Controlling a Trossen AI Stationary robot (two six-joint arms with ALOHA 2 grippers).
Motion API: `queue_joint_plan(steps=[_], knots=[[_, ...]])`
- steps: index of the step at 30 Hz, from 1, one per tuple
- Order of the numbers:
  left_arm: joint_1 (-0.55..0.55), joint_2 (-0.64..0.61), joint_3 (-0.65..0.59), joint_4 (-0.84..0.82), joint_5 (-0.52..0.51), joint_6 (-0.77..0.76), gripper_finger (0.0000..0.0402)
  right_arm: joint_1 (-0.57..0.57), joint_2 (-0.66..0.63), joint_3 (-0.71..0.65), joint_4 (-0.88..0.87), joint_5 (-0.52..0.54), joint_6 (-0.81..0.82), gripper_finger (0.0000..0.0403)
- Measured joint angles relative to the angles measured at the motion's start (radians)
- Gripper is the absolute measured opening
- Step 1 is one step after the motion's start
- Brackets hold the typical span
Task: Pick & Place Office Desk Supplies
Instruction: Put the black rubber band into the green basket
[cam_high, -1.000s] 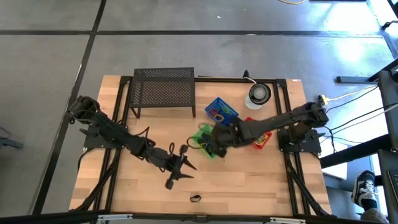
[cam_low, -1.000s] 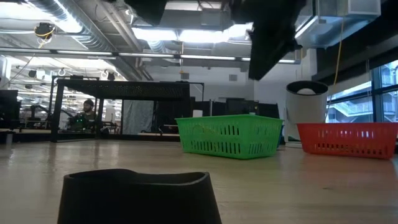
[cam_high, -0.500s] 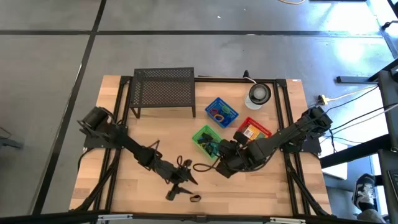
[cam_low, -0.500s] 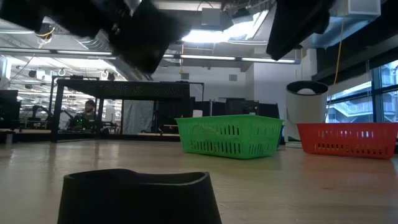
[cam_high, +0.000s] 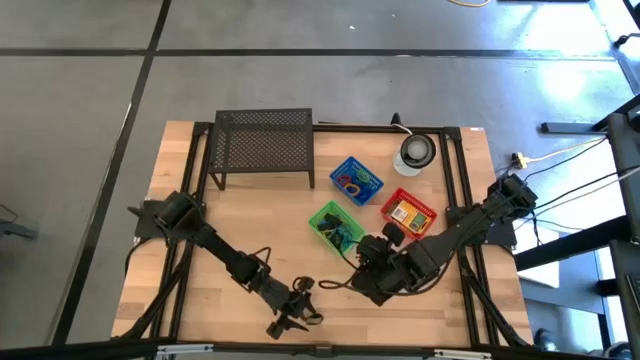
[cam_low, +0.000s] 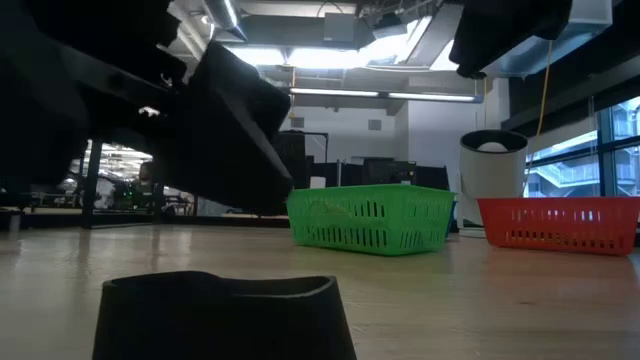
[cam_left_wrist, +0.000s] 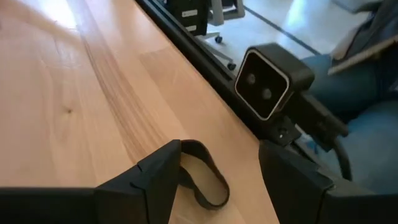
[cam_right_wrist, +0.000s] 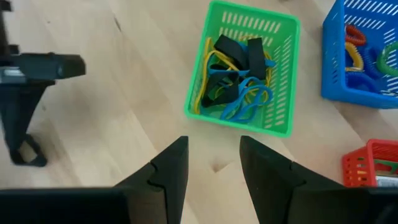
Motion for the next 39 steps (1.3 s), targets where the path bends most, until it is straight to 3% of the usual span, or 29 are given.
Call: queue_joint_plan(steps=[5, 11, 25, 30, 39], knots=[[0.031, 0.005, 0.0, -0.076, 0.003, 0.07, 0.0212, 0.024, 0.0, 0.0, 0.0, 0.023, 0.001, 0.0146], [0.058, 0.005, 0.001, -0.105, 0.118, 0.046, 0.0212, 0.034, 0.0, 0.0, 0.0, 0.082, -0.02, 0.0146], [0.042, 0.014, 0.002, -0.156, 0.106, 0.065, 0.0202, 0.034, 0.0, 0.0, 0.0, 0.097, -0.021, 0.0146], [0.03, 0.017, 0.002, -0.148, 0.098, 0.135, 0.0149, 0.034, 0.0, 0.0, 0.0, 0.097, -0.021, 0.0146], [0.035, 0.018, 0.002, -0.148, 0.181, 0.165, 0.0009, 0.034, 0.0, 0.0, 0.0, 0.097, -0.021, 0.0146]])
